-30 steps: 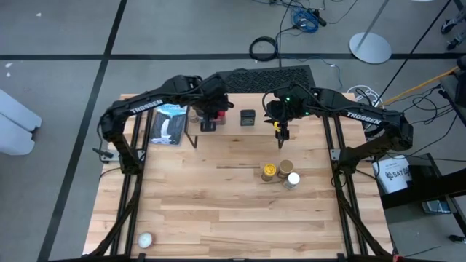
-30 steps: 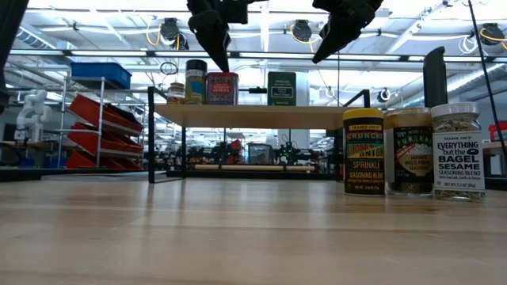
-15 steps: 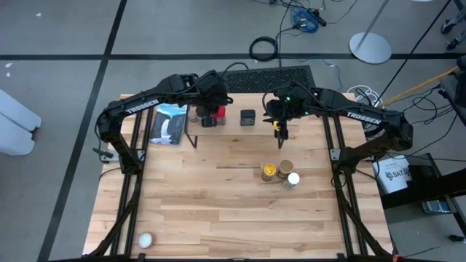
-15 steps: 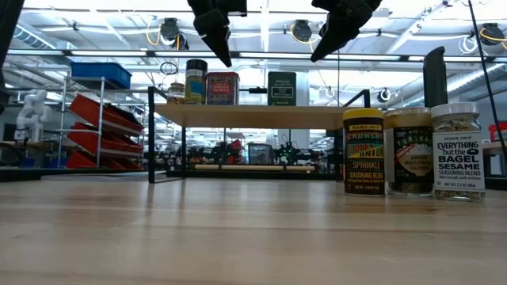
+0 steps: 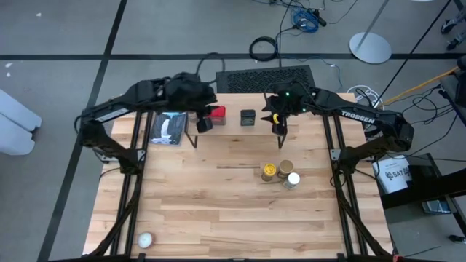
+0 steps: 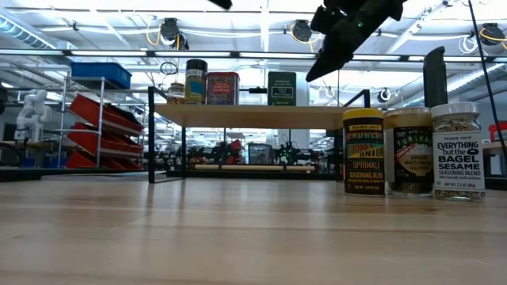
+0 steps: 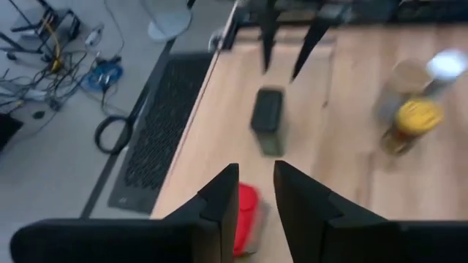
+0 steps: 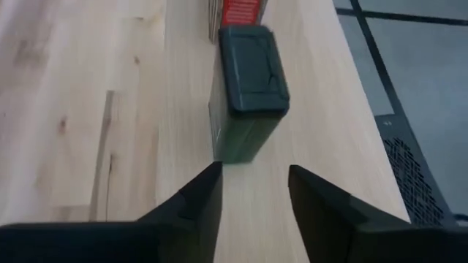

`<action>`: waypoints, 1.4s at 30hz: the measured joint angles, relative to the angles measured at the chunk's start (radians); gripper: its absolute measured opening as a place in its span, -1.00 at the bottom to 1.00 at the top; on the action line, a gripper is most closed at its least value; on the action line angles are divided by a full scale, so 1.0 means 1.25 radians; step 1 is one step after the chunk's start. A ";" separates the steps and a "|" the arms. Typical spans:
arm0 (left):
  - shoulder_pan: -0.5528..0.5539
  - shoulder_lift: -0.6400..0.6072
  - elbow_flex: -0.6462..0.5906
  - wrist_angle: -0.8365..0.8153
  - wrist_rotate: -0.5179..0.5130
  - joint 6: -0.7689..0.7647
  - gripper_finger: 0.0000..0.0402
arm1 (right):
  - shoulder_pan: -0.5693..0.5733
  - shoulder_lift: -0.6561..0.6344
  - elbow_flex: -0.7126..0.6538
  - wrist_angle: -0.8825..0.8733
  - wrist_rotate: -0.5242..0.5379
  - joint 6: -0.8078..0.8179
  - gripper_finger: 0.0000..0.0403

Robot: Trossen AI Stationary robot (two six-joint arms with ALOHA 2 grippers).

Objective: Shelf spices
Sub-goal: Adjust the black seasoning can on the shelf

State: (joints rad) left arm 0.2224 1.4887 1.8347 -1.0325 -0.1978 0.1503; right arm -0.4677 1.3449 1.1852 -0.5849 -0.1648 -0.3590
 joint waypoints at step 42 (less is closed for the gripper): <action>-0.196 -0.049 -0.128 0.024 -0.104 -0.116 -0.52 | 0.025 0.128 -0.053 0.264 -0.040 0.005 -0.34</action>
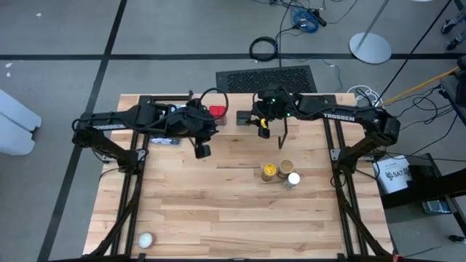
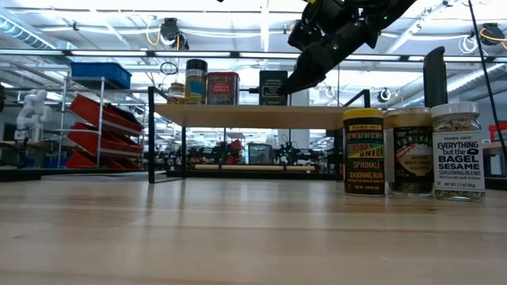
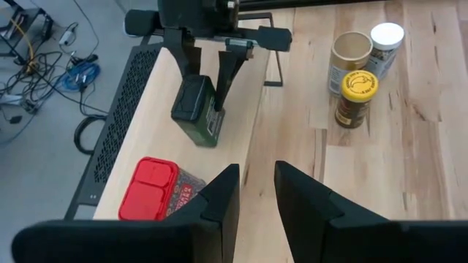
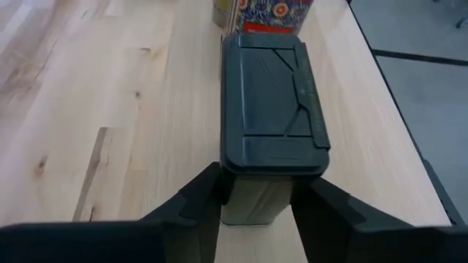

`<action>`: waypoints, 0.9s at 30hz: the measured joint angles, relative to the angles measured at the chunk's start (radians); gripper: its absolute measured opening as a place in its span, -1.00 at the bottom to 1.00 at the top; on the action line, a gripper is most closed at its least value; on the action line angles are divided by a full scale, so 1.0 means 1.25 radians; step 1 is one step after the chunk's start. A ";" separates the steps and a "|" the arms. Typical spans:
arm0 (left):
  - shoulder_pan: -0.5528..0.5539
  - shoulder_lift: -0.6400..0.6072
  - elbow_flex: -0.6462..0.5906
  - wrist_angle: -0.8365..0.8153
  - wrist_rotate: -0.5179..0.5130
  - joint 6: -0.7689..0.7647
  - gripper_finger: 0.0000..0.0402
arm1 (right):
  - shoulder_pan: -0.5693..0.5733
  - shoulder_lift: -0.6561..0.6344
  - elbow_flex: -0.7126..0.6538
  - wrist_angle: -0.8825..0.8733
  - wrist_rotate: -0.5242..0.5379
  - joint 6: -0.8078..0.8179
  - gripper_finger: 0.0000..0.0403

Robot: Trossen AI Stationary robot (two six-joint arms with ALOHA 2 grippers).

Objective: Shelf spices
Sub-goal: Adjust the black seasoning can on the shelf

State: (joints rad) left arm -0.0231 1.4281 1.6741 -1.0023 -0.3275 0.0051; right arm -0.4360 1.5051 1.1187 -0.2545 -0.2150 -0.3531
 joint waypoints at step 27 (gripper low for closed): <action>0.000 0.000 0.000 0.020 0.002 0.000 -0.52 | 0.005 0.050 0.000 0.116 -0.044 0.008 -0.34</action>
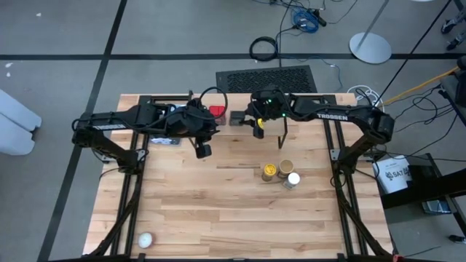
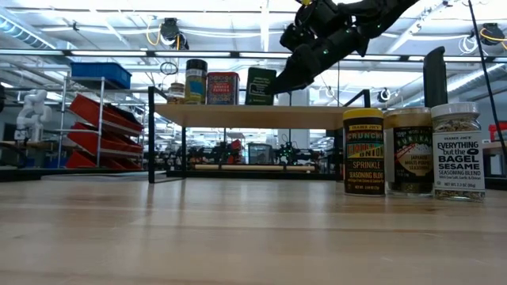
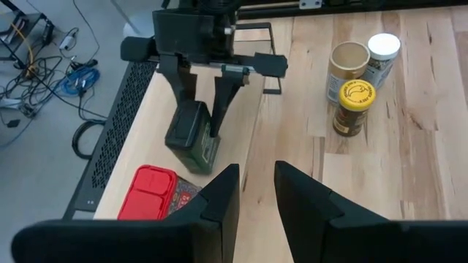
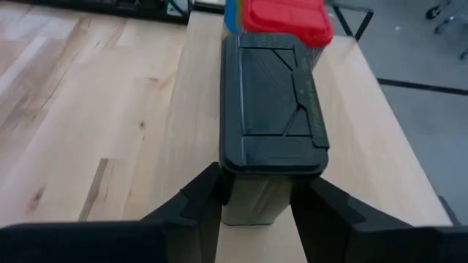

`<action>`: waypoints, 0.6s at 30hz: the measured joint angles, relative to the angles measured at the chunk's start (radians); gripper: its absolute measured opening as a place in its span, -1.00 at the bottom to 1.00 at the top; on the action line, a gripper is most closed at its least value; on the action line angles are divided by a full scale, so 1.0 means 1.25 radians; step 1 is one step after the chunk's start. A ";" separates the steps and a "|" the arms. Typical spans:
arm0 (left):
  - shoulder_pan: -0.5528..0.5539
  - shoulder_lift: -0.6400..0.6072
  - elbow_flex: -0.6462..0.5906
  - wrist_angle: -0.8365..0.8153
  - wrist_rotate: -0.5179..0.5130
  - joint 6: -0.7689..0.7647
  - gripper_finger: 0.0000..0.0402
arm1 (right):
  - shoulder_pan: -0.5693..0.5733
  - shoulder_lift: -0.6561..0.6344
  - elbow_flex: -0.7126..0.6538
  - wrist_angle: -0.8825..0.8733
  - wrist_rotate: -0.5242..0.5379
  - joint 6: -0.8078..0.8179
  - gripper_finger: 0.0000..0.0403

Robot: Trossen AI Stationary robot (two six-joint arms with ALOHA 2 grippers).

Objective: Shelf spices
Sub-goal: Adjust the black seasoning can on the shelf

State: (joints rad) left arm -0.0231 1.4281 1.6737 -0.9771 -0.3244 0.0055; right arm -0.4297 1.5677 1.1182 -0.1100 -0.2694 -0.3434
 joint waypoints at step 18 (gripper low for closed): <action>0.000 0.000 0.000 0.000 0.005 0.001 -0.52 | 0.000 0.005 0.000 0.026 0.007 0.000 -0.06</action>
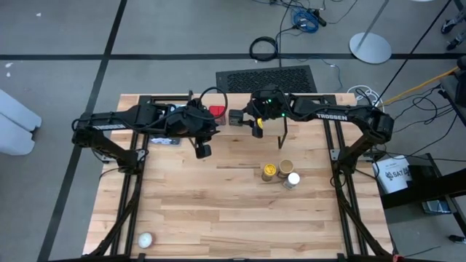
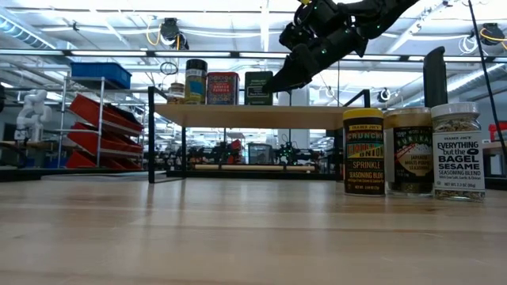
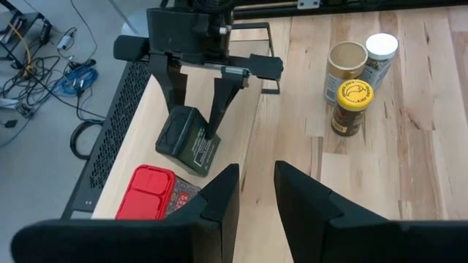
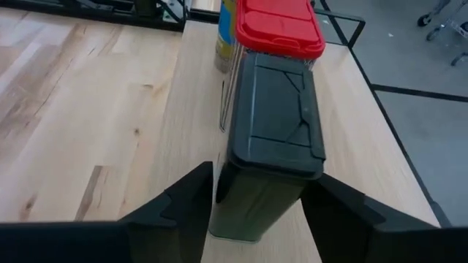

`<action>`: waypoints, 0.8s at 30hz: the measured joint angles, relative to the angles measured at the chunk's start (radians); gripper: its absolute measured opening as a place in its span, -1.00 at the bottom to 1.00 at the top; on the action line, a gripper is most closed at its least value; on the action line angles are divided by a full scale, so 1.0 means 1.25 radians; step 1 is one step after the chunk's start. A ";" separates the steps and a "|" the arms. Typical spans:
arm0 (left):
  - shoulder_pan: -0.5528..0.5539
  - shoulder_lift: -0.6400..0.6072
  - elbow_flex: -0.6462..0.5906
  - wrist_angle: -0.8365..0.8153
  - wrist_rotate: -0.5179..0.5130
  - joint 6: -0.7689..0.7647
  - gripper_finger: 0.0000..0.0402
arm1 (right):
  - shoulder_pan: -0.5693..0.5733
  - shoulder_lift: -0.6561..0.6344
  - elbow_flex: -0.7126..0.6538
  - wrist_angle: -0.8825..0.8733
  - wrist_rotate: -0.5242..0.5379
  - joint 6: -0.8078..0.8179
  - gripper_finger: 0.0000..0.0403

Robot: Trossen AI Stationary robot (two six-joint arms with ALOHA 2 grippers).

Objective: Shelf spices
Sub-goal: Adjust the black seasoning can on the shelf, then put the yellow seasoning bottle on the shelf

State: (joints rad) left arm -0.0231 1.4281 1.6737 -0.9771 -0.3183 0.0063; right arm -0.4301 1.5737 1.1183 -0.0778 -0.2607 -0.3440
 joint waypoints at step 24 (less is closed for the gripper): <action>0.000 0.015 0.000 -0.009 0.092 -0.040 -0.52 | 0.187 -0.387 0.002 -0.458 0.087 0.255 0.34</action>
State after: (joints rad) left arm -0.0234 1.4471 1.6737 -0.9882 -0.2034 -0.0434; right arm -0.1968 1.0896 1.1202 -0.6499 -0.1521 -0.0251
